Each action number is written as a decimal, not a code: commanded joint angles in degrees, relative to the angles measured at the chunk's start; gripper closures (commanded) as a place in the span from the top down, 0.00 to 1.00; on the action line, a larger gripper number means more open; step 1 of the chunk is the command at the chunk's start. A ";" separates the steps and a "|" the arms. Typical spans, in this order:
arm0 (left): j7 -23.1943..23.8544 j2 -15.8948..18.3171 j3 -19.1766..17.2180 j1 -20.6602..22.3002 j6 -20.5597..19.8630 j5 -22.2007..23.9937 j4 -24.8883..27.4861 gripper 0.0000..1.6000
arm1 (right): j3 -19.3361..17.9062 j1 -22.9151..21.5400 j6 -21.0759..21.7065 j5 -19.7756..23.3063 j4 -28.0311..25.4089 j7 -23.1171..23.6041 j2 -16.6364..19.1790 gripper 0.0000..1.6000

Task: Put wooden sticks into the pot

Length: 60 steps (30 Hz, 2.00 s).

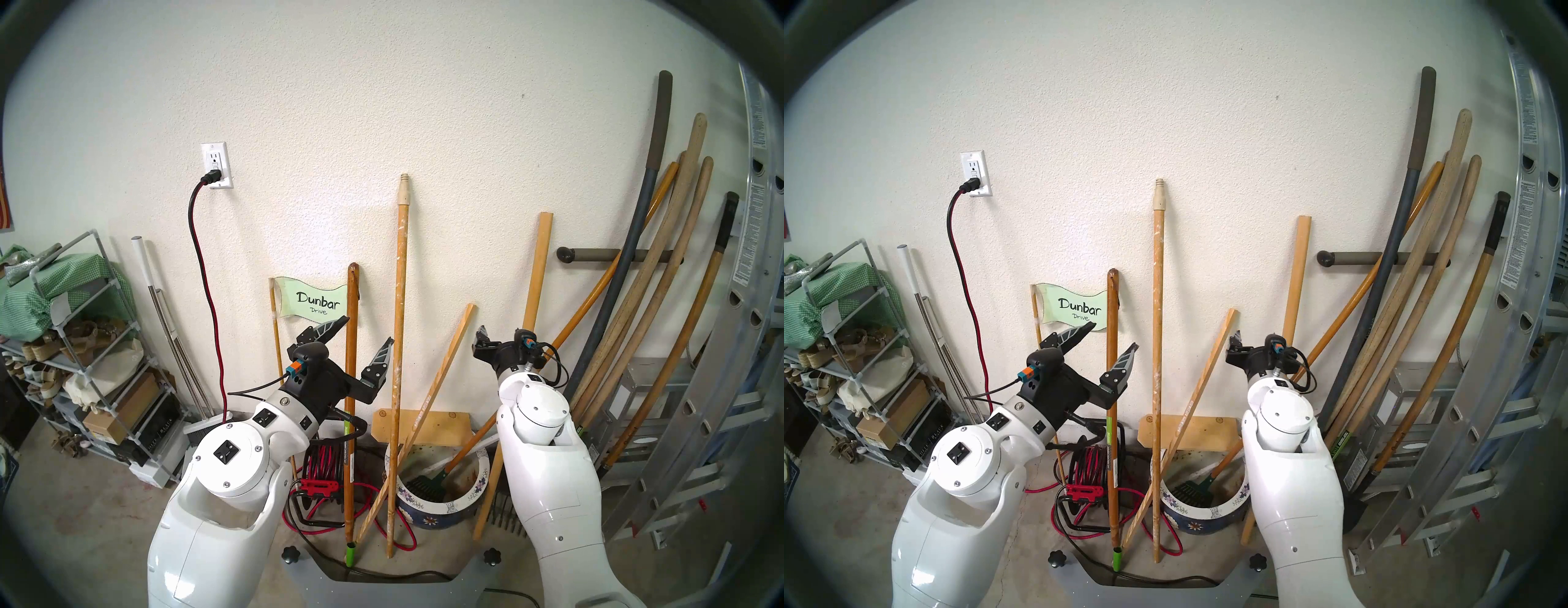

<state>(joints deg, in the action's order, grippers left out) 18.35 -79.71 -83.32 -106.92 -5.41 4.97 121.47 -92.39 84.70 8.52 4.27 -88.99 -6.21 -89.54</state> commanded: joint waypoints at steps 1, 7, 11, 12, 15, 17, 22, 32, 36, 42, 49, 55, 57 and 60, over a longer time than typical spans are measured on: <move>0.00 0.00 0.00 0.00 0.00 0.00 0.00 1.00 | -0.79 -2.53 -1.09 -0.30 2.50 0.10 1.09 1.00; 0.00 0.00 0.00 0.00 0.00 0.00 0.00 1.00 | -1.19 -5.60 -2.80 -1.56 6.80 -1.40 1.04 1.00; 0.00 0.00 0.00 0.00 0.00 0.00 0.00 1.00 | -1.45 -6.49 -3.72 -1.90 8.37 -1.79 1.19 1.00; 0.00 0.00 0.00 0.00 0.00 0.00 0.00 1.00 | -1.53 -6.69 -3.83 -1.93 8.59 -1.80 1.23 1.00; 0.00 0.00 0.00 0.00 0.00 0.00 0.00 1.00 | -1.72 -7.15 -4.21 -2.50 8.93 -2.82 1.13 1.00; 0.00 0.00 0.00 0.00 0.00 0.00 0.00 1.00 | -2.32 -8.16 -4.75 -2.88 10.86 -3.55 1.47 1.00; 0.00 0.00 0.00 0.00 0.00 0.00 0.00 1.00 | -2.87 -9.78 -5.37 -2.83 13.39 -3.31 1.97 1.00; 0.00 0.00 0.00 0.00 0.00 0.00 0.00 1.00 | -3.41 -13.83 -7.12 -2.32 19.35 -2.38 2.15 1.00; 0.00 0.00 0.00 0.00 0.00 0.00 0.00 1.00 | -3.18 -16.15 -8.54 -3.15 23.56 -2.81 2.33 1.00; 0.00 0.00 0.00 0.00 0.00 0.00 0.00 1.00 | -3.57 -19.00 -10.30 -3.48 28.01 -4.07 2.34 1.00; 0.00 0.00 0.00 0.00 0.00 0.00 0.00 1.00 | -3.76 -23.02 -12.08 -3.42 33.96 -4.88 2.85 1.00; 0.00 0.00 0.00 0.00 0.00 0.00 0.00 1.00 | -3.27 -27.06 -13.00 -3.52 40.30 -4.87 3.60 1.00; 0.00 0.00 0.00 0.00 0.00 0.00 0.00 1.00 | -3.01 -28.46 -13.33 -3.68 42.47 -4.87 3.84 1.00; 0.00 0.00 0.00 0.00 0.00 0.00 0.00 1.00 | -2.68 -30.55 -13.47 -3.94 45.54 -5.07 4.17 1.00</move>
<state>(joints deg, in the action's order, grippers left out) 18.35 -79.71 -83.32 -106.92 -5.41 4.97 121.47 -95.88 60.30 -3.92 0.68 -48.73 -11.29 -86.12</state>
